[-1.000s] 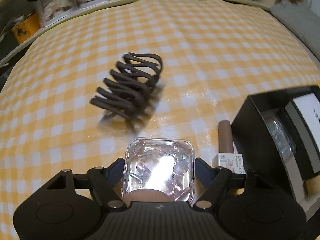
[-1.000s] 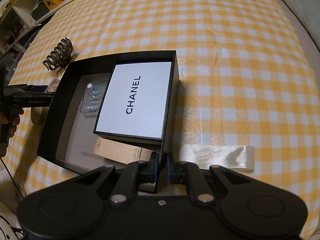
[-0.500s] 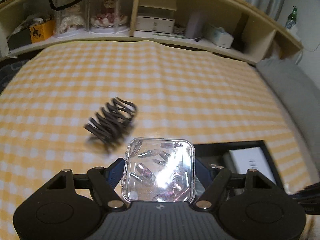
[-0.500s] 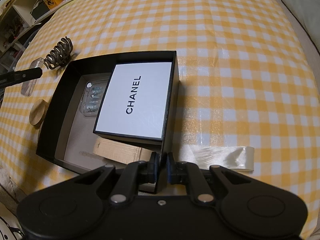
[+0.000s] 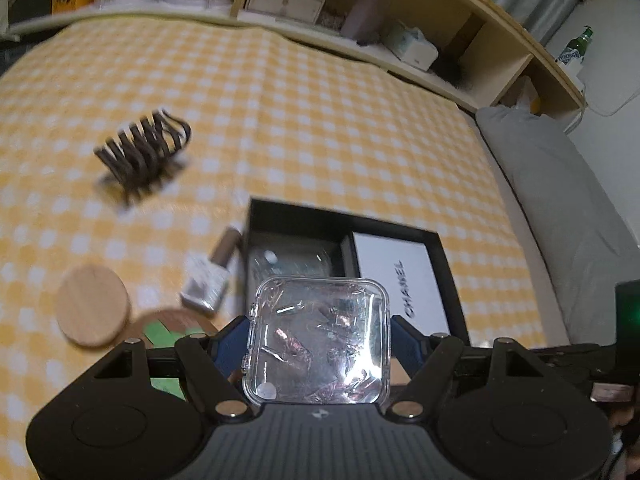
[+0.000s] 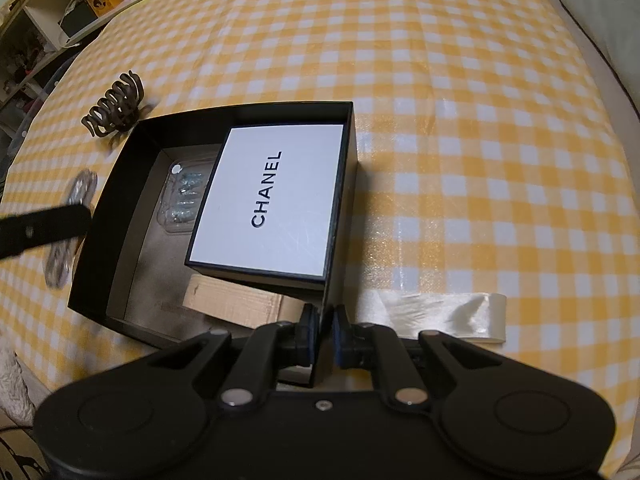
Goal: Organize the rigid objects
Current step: 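Carry the pink-item case into the black box and open the left gripper, then move the left gripper to the round wooden disc and grasp it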
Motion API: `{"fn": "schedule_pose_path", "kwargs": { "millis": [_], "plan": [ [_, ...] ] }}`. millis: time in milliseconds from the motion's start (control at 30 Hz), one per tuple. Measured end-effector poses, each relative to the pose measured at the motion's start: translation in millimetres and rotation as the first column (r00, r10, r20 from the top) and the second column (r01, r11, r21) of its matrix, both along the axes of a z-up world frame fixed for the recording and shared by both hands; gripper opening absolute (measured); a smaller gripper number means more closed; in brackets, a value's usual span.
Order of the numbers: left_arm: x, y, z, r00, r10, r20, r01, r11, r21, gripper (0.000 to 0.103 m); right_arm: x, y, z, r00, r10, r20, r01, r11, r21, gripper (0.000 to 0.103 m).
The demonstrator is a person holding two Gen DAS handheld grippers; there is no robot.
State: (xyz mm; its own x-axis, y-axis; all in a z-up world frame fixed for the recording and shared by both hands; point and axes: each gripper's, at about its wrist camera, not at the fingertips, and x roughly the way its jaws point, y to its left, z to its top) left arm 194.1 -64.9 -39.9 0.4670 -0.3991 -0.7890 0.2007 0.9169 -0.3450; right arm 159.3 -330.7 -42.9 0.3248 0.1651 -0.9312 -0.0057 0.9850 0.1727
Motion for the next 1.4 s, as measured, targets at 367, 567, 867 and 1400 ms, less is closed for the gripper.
{"fn": "schedule_pose_path", "kwargs": {
  "millis": [367,567,867,1400],
  "plan": [
    [0,-12,-14,1.0,0.031,0.002,-0.031,0.998,0.046,0.076,2,-2,0,1.0,-0.012,-0.004,0.012,1.0,0.002,0.009],
    [-1,-12,-16,1.0,0.025,0.003,-0.025,0.999,0.044,0.078,2,-2,-1,1.0,-0.013,-0.003,0.013,1.0,0.001,0.009],
    [-7,-13,-15,0.999,-0.014,-0.029,0.015,0.998,0.053,0.082,1,1,-1,1.0,-0.014,-0.002,0.014,1.0,0.0,0.009],
    [-42,-12,33,0.967,-0.157,0.203,0.142,0.986,0.087,0.103,2,2,-1,1.0,-0.014,-0.002,0.014,1.0,-0.002,0.009]
  ]
}}
